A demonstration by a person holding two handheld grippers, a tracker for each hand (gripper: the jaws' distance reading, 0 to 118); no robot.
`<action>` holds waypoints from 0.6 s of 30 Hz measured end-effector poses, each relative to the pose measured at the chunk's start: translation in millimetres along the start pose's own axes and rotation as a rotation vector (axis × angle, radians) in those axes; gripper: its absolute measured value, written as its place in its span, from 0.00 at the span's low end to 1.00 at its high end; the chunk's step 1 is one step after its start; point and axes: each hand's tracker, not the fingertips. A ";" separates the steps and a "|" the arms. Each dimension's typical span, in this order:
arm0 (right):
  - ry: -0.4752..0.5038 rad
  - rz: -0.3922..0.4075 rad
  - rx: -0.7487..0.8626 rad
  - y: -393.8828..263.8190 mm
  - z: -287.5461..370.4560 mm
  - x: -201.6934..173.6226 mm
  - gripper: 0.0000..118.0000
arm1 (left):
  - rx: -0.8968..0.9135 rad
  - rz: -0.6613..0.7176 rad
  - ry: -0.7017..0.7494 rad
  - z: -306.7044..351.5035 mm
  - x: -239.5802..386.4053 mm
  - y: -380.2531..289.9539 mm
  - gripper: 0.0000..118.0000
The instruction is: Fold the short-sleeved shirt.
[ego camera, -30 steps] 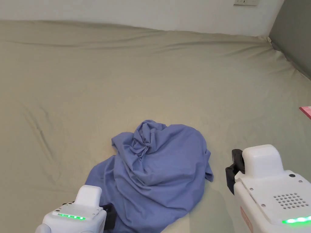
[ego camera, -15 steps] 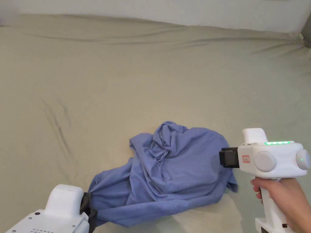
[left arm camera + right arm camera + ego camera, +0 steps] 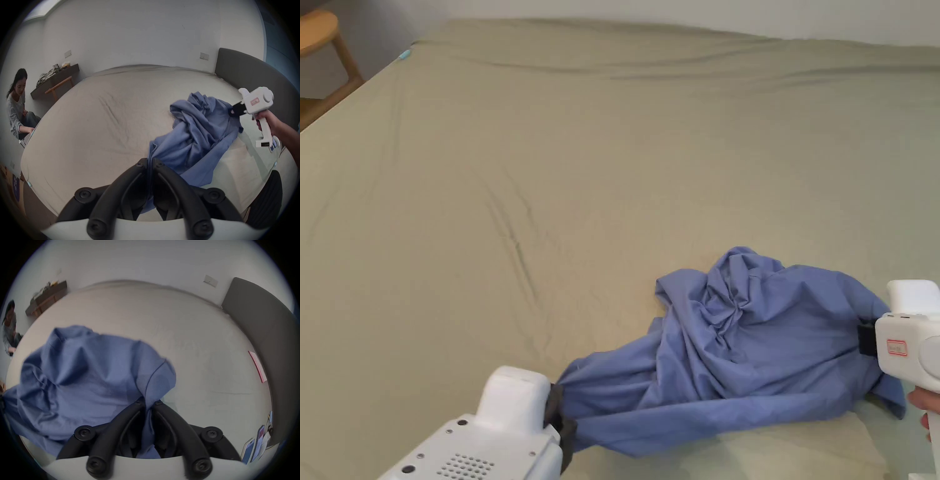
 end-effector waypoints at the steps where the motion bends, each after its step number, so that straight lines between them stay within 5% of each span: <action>1: 0.009 -0.028 0.028 3.2 15.4 5.8 0.07 | 0.029 0.013 0.009 5.6 -4.4 5.1 0.03; 12: 0.052 -0.296 0.556 20.3 237.8 39.2 0.07 | 0.440 0.122 0.036 99.7 -41.4 96.7 0.03; 18: -0.061 -0.225 0.861 26.8 340.3 27.6 0.07 | 0.658 0.118 0.040 158.1 -46.4 148.4 0.03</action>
